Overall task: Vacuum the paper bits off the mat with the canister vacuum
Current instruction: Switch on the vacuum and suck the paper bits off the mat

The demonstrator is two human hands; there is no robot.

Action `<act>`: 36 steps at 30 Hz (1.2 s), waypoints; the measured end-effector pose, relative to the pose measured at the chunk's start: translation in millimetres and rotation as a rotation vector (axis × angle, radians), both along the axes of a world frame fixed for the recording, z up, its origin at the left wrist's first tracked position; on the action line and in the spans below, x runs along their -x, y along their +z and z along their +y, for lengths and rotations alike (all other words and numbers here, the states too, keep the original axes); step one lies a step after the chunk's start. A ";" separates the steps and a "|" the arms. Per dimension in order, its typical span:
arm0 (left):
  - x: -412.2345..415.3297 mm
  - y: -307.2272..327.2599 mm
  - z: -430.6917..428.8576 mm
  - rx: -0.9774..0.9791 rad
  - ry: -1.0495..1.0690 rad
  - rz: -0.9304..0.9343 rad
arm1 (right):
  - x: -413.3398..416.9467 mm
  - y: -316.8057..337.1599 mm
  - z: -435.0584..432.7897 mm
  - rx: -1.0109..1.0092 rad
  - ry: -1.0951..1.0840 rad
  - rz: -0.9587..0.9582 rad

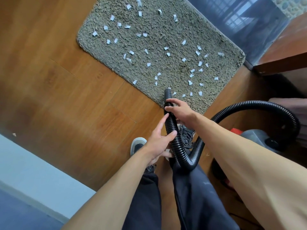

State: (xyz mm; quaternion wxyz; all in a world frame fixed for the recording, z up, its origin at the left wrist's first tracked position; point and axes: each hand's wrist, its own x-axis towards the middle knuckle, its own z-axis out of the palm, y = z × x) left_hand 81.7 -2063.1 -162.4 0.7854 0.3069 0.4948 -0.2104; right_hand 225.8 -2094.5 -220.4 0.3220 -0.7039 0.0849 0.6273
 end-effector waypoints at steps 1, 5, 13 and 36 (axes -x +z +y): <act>-1.0 -1.2 0.4 0.005 0.008 0.008 | -0.7 -2.1 0.4 -0.003 -0.003 0.005; -6.4 -4.7 3.2 0.022 0.019 0.033 | -4.7 -5.5 1.4 -0.021 -0.015 0.013; -24.6 4.9 9.1 0.060 -0.058 0.064 | -22.9 -0.2 -10.1 -0.013 -0.072 0.063; -73.2 9.5 32.6 0.020 -0.452 0.041 | -49.0 -9.1 -47.0 -0.017 -0.383 0.179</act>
